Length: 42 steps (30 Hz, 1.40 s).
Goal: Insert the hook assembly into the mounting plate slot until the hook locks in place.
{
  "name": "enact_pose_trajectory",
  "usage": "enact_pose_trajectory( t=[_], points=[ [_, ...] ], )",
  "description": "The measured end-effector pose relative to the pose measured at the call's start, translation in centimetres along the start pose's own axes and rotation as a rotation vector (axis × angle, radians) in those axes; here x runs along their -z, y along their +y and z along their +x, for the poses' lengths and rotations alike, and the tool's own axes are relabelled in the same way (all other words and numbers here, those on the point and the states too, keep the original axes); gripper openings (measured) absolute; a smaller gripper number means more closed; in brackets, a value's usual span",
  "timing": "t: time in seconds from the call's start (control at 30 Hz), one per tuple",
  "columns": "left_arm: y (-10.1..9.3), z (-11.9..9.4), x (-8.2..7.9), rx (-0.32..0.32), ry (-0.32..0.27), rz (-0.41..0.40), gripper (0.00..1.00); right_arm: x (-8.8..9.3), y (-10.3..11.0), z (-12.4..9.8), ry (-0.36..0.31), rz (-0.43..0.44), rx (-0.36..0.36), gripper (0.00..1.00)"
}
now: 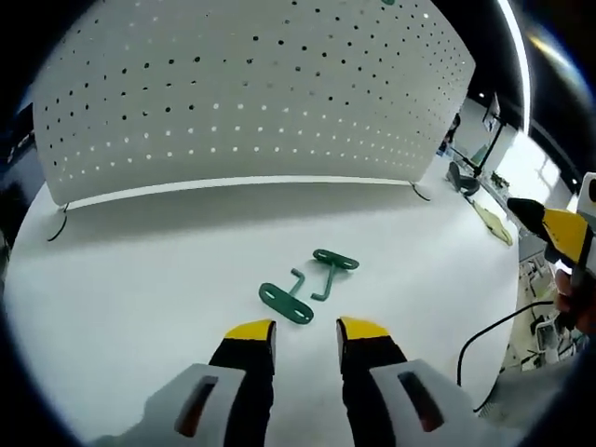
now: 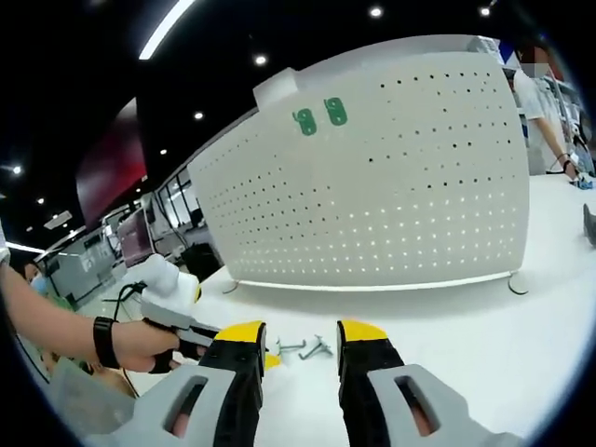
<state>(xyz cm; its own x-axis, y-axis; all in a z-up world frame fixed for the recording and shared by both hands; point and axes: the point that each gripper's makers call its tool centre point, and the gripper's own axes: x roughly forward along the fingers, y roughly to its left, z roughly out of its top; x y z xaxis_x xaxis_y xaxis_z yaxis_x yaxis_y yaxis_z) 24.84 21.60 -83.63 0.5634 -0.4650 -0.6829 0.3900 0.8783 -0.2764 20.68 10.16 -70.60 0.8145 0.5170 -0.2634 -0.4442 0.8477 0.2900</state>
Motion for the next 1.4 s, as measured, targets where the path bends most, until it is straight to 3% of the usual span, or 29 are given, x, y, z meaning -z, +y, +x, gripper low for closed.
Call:
enact_pose_trajectory(
  t=[0.67, 0.97, 1.1, 1.27, 1.4],
  points=[
    [0.0, 2.0, 0.0, -0.004, 0.042, -0.108, 0.25, 0.5, 0.9, -0.1, -0.014, 0.029, -0.005, 0.31],
    [0.6, 2.3, -0.3, -0.050, 0.052, -0.121, 0.23, 0.5, 1.3, 0.0, -0.014, 0.028, -0.017, 0.31],
    [0.9, 2.3, -0.3, -0.065, 0.057, -0.107, 0.21, 0.4, 1.1, -0.3, -0.020, 0.031, -0.011, 0.31],
    [0.9, 2.2, -0.4, -0.057, 0.053, -0.060, 0.11, 0.2, 0.9, -0.4, -0.036, 0.045, -0.007, 0.31],
    [1.2, 2.3, -0.7, -0.061, 0.041, -0.049, 0.12, 0.1, 0.8, -0.6, -0.037, 0.040, -0.004, 0.31]
  ],
)
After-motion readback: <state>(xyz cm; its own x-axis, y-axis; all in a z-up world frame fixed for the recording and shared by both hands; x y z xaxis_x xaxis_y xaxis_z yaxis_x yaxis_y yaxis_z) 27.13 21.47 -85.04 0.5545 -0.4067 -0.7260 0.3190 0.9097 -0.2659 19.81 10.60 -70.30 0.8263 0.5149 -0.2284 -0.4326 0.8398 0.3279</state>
